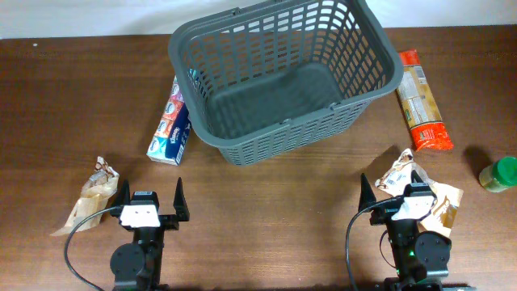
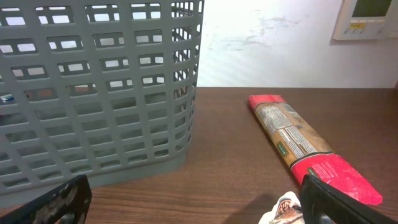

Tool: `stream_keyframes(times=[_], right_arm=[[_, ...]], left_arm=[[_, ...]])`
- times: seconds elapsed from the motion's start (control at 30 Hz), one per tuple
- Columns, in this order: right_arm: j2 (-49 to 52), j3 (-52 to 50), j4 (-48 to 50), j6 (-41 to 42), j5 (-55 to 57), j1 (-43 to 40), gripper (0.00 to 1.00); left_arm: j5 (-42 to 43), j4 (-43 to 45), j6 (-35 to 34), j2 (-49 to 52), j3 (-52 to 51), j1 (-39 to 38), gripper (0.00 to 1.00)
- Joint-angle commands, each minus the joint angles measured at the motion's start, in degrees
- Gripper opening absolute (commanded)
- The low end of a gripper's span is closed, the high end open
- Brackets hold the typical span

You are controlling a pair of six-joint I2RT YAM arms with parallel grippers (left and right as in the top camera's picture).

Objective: Pack container

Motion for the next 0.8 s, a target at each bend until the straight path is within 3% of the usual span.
stream_keyframes(times=[0.0,0.6,0.77], right_arm=[[-0.7,-0.6,0.2,-0.3,-0.5,0.5,0.99],[-0.7,-0.6,0.3,-0.3,-0.5,0.5,0.99],[-0.7,-0.6,0.3,-0.3,-0.5,0.5,0.99]], left_arm=[[-0.2,-0.1,0.9,-0.5,-0.3,0.2,0.99],[-0.1,-0.1,0.8,-0.5,-0.3,0.2,0.99],[5.4,0.5,-3.5,-0.5,-0.3,0.2,0.99]])
